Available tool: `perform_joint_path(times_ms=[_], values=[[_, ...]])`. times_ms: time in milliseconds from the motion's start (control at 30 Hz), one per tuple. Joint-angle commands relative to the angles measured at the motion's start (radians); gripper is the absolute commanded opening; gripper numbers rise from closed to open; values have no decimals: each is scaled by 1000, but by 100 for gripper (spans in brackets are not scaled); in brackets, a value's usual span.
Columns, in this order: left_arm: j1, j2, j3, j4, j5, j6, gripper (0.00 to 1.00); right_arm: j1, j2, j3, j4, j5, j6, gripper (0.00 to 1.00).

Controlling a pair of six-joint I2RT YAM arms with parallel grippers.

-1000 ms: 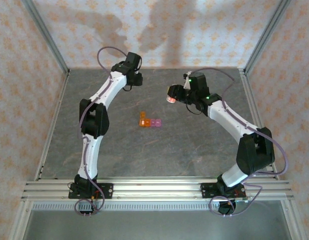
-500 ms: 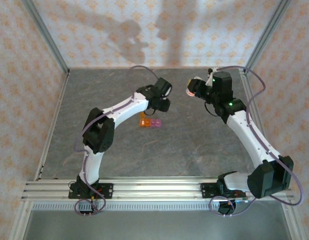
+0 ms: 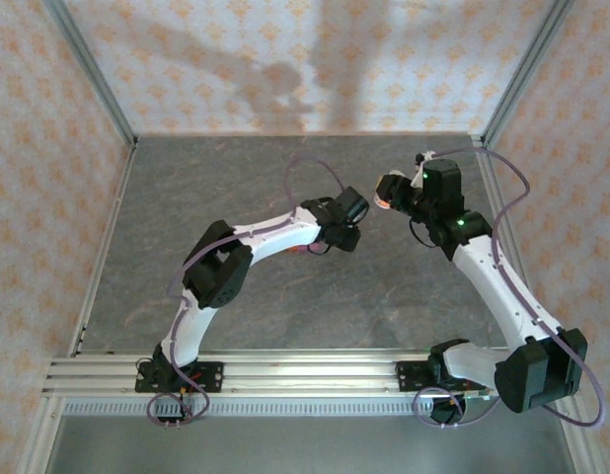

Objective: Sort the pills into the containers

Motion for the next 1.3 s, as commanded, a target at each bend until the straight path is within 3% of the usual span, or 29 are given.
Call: perform_joint_path(times_ms=[0, 100, 433, 633, 900, 1100, 1267], values=[[-6, 41, 23, -10, -37, -10, 32, -2, -36, -12, 0, 26, -4, 28], [-10, 55, 29, -16, -40, -5, 35, -3, -36, -13, 2, 25, -3, 28], [-12, 52, 60, -28, -17, 15, 61, -2, -32, -8, 10, 26, 8, 28], [-9, 12, 63, -26, -33, 18, 64, -4, -32, 9, 4, 32, 13, 28], [33, -255, -81, 43, -62, 40, 65, -2, -4, 98, -24, 30, 15, 27], [122, -564, -375, 268, -57, 67, 69, -2, 59, 163, -36, -48, -10, 27], [203, -790, -675, 663, -12, 133, 83, 23, 127, 223, -38, -110, -40, 27]])
